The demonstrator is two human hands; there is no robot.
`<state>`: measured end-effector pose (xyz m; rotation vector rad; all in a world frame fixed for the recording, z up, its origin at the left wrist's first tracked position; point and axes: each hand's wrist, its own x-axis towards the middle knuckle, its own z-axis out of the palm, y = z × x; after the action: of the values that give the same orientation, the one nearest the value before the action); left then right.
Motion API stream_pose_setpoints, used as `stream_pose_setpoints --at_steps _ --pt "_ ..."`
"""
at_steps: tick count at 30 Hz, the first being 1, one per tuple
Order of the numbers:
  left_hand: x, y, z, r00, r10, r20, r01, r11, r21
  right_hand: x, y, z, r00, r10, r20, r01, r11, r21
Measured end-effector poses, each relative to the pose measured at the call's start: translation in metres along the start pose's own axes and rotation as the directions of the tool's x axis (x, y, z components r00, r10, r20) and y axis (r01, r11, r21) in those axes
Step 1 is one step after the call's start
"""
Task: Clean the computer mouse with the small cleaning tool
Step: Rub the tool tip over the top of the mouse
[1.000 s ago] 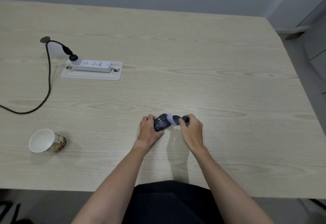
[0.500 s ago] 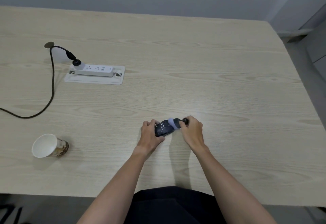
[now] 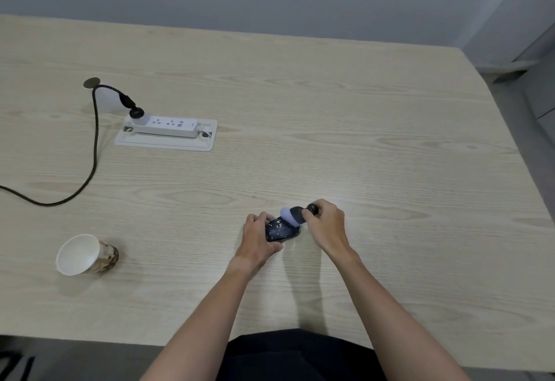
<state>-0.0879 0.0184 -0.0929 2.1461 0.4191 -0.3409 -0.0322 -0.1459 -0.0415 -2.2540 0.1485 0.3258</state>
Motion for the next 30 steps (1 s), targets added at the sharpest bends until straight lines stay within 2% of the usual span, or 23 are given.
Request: stream_pose_setpoints --at_steps 3,6,8,10,12,15,18,20,22,24,28,30 --pt "0.001 0.000 0.001 1.000 -0.008 -0.001 0.007 1.000 -0.011 0.001 0.003 0.001 1.000 0.017 0.002 -0.017 0.992 -0.122" --pt "0.002 0.000 0.001 1.000 -0.013 -0.001 0.013 1.000 -0.019 0.003 0.001 -0.001 0.999 0.028 -0.020 -0.029 0.998 -0.058" --pt "0.003 0.001 0.000 1.000 -0.020 -0.002 0.020 1.000 -0.015 0.005 -0.007 -0.001 0.999 0.015 0.031 -0.014 1.000 -0.011" --pt "0.003 0.002 -0.002 0.999 -0.033 -0.009 0.032 0.999 -0.009 0.006 -0.013 0.001 0.996 -0.025 0.088 0.031 0.997 -0.068" --pt "0.003 0.002 -0.002 0.999 -0.043 -0.015 0.043 0.999 -0.005 0.010 -0.013 0.004 0.997 -0.051 0.065 0.059 0.988 -0.143" --pt "0.002 0.002 -0.002 0.999 -0.049 -0.016 0.049 0.999 -0.018 0.014 -0.020 0.002 0.998 -0.070 0.006 0.070 0.990 -0.126" --pt "0.002 0.001 -0.003 0.998 -0.059 -0.011 0.059 0.998 -0.025 0.014 -0.028 0.000 0.992 -0.044 0.117 0.051 0.997 -0.062" --pt "0.001 0.000 -0.004 0.998 -0.068 -0.011 0.068 0.997 -0.030 0.011 -0.028 0.002 0.985 -0.033 0.171 0.052 0.993 -0.107" --pt "0.002 -0.004 -0.003 0.998 -0.062 -0.026 0.061 0.997 -0.047 0.009 -0.023 0.005 0.993 -0.054 0.107 0.070 0.986 -0.154" --pt "0.001 -0.006 -0.001 0.998 -0.057 -0.034 0.055 0.997 -0.058 0.006 -0.022 0.004 0.996 -0.077 0.033 0.081 0.988 -0.128" --pt "0.001 -0.010 0.001 0.998 -0.039 -0.056 0.037 0.999 -0.038 0.000 -0.023 0.005 0.979 -0.105 0.176 0.125 0.986 -0.107" --pt "0.001 -0.013 0.002 0.997 -0.033 -0.069 0.031 0.999 -0.036 -0.003 -0.018 0.008 0.985 -0.121 0.119 0.138 0.980 -0.143"
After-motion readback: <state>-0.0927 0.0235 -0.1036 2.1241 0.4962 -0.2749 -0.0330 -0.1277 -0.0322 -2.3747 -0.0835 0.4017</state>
